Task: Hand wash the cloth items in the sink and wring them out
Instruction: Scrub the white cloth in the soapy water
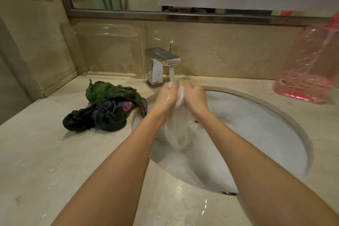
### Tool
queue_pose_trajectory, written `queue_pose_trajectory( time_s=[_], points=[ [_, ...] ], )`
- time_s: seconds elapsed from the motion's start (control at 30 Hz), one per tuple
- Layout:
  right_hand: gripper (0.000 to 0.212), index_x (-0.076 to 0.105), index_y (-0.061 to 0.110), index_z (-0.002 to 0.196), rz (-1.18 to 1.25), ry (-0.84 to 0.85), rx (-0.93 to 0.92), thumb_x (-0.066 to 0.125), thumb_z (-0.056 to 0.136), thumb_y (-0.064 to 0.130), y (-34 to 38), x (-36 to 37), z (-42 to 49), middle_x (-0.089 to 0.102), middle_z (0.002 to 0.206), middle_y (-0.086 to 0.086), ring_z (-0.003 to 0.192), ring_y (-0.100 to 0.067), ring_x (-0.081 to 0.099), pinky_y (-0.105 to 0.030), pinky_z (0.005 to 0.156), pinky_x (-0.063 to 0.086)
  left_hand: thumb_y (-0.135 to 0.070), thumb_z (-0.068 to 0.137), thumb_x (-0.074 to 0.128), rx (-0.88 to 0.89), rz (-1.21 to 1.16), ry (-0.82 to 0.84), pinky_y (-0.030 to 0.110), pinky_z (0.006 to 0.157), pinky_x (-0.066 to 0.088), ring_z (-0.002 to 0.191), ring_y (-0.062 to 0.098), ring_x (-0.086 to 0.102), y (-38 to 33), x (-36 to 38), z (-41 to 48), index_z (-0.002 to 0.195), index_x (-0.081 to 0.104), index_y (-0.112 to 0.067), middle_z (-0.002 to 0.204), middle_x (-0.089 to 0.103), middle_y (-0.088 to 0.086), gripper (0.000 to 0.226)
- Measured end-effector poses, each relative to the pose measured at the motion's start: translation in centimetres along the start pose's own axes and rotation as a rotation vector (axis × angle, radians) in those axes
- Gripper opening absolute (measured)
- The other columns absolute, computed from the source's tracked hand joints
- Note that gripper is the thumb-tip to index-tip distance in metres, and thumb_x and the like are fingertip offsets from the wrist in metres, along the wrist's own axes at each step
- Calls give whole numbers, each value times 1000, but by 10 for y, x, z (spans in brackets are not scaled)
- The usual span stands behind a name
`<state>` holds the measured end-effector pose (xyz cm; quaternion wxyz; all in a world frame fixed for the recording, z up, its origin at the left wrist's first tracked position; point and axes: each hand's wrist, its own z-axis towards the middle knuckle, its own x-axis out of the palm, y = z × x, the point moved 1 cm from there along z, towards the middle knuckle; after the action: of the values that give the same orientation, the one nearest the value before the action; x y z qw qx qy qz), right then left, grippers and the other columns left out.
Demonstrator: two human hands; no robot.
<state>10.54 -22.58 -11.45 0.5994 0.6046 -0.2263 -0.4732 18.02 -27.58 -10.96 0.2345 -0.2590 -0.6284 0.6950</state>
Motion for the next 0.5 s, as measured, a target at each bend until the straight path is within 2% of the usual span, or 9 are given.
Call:
queue_pose_trajectory(
  time_s=[0.07, 0.1, 0.17, 0.23, 0.33, 0.37, 0.43, 0.5],
  points=[
    [38, 64, 6, 94, -13, 23, 106, 44, 98, 38, -12, -8, 12, 63, 90, -8, 83, -25, 57, -28, 68, 40, -29, 105, 37, -24, -60, 41, 16, 63, 50, 79, 9, 59, -3, 5, -5, 106, 57, -14, 95, 62, 3, 25],
    [43, 64, 6, 99, 7, 64, 146, 49, 96, 46, -19, -14, 14, 65, 93, -7, 85, -24, 60, -29, 68, 43, -31, 105, 39, -38, -73, 31, 18, 71, 54, 88, 13, 62, -2, 5, -4, 119, 54, -12, 107, 62, 6, 28],
    [52, 64, 4, 104, 112, 215, 253, 63, 86, 54, -36, -28, 18, 70, 101, -11, 89, -25, 66, -32, 73, 51, -36, 102, 44, -71, -53, -10, 36, 93, 53, 106, 22, 60, 3, -5, 1, 134, 43, -14, 122, 58, 8, 39],
    [58, 61, 2, 112, 185, 346, 310, 77, 77, 45, -46, -41, 19, 66, 110, -18, 93, -28, 65, -34, 75, 50, -32, 99, 54, -89, -66, -21, 44, 96, 52, 103, 21, 60, 11, -23, 7, 133, 39, -16, 116, 56, 5, 40],
    [56, 51, 11, 124, -2, 275, 203, 80, 78, 25, -48, -44, 21, 56, 110, -8, 91, -21, 58, -29, 69, 44, -21, 93, 65, -87, 38, 97, 38, 86, 54, 99, 19, 60, 17, -37, 9, 130, 41, -20, 115, 55, 2, 44],
    [50, 52, 11, 123, -139, 262, 163, 77, 81, 22, -46, -42, 19, 53, 107, -5, 89, -19, 56, -28, 69, 43, -18, 92, 65, -87, 121, 149, 34, 81, 54, 101, 18, 59, 20, -38, 9, 131, 42, -22, 119, 54, 2, 45],
    [32, 56, 9, 105, -443, 283, 150, 74, 84, 25, -47, -40, 13, 53, 96, -2, 83, -17, 53, -28, 68, 42, -16, 92, 63, -67, 281, 215, 29, 78, 50, 106, 19, 57, 26, -35, 10, 133, 43, -23, 126, 54, 2, 47],
    [32, 55, 6, 89, -548, 336, 257, 72, 85, 33, -56, -41, 11, 57, 82, -6, 71, -19, 54, -30, 63, 46, -18, 92, 61, -44, 442, 177, 32, 86, 49, 115, 24, 55, 30, -35, 12, 140, 42, -21, 134, 53, 5, 51]
  ],
)
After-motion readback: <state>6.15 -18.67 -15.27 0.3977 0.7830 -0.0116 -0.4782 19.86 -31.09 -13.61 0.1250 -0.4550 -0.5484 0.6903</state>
